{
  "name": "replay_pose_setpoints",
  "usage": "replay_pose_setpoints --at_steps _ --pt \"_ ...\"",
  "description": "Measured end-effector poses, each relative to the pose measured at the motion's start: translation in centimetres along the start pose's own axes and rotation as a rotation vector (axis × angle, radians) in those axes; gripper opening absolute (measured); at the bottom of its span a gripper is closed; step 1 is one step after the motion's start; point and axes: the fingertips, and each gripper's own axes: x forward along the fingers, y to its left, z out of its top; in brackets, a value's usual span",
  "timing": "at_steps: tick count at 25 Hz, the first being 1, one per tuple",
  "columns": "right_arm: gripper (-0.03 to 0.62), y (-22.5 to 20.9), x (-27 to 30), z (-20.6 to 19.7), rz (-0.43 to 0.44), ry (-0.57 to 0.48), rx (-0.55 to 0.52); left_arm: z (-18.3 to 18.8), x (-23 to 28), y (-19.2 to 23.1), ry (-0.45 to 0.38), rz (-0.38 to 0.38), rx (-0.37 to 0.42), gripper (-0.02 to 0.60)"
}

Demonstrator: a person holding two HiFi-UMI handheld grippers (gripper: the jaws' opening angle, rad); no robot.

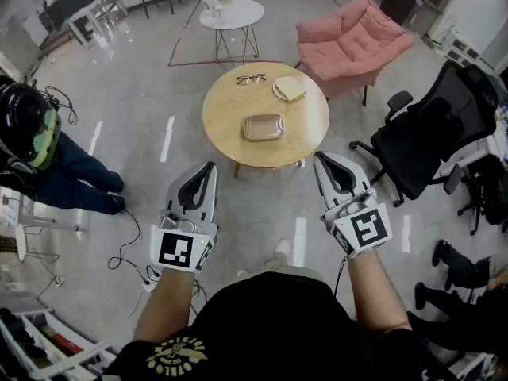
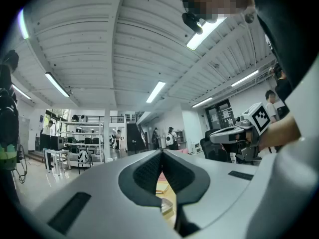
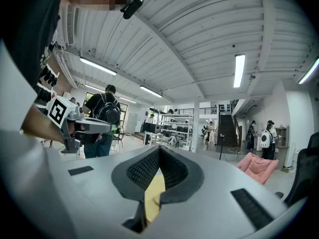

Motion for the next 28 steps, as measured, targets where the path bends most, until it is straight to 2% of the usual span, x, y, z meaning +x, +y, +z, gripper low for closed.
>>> replay_pose_setpoints --at_steps 5,11,16,22,28 --pt "0.014 -2.2 0.0 -0.4 0.026 0.011 -0.013 -0.2 2.3 -1.1 0.0 0.019 -0.026 0.014" --pt "0.014 -4.9 -0.4 -0.3 0.039 -0.06 0.024 -0.3 3.8 -1.8 0.02 0.048 -0.004 0.014" --pt "0.015 -7.0 -2.1 -1.9 0.066 -0.019 0.053 -0.3 3.5 -1.4 0.04 0.104 0.009 0.015" --pt "0.015 -7.7 -1.4 -3.2 0.098 -0.003 0.083 -0.7 4.2 -0.9 0.063 0.129 0.014 0.014" --pt "0.015 -8.0 0.9 -3.3 0.119 0.016 0.053 -3.2 4.2 0.8 0.086 0.161 -0.032 0.014"
